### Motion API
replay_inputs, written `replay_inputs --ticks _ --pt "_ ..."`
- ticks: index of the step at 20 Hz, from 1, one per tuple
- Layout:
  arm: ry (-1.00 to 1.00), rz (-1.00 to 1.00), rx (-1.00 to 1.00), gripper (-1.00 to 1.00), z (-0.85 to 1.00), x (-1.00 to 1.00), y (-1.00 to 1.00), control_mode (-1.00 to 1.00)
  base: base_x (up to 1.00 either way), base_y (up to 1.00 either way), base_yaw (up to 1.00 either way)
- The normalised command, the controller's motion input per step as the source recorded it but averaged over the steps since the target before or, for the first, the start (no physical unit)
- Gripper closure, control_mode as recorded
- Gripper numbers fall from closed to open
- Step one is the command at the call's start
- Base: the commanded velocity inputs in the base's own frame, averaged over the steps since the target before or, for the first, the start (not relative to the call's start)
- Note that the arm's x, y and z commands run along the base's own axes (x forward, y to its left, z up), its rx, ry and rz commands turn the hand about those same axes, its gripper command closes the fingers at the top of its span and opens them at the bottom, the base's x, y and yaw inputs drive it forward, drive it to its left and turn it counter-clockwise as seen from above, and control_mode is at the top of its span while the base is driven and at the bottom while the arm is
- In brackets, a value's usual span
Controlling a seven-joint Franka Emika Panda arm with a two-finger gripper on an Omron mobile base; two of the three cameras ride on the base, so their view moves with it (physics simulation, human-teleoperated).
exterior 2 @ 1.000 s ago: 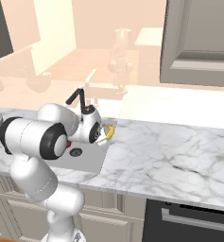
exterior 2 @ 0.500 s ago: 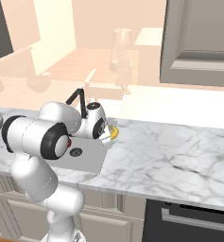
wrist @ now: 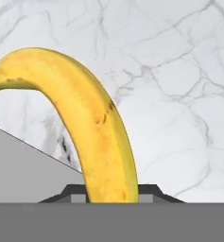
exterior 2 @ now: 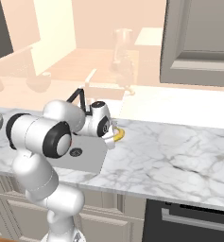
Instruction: Remove the onion and banana from the sink. Then move the bowl and cup from the counter to the sink for washing.
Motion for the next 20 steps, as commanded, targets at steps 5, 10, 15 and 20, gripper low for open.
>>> replay_inputs --ticks 5,10,15,20 --pt "0.02 -0.09 0.02 1.00 -0.04 0.00 -0.22 -1.00 0.00 0.00 0.00" --pt "0.01 -0.08 0.01 1.00 -0.04 0.00 -0.25 -1.00 0.00 0.00 0.00" --pt "0.00 -0.06 0.00 1.00 -0.02 0.00 -0.26 -1.00 0.00 0.00 0.00" --pt "0.01 -0.05 0.00 1.00 -0.02 0.00 -0.23 -1.00 0.00 0.00 0.00"
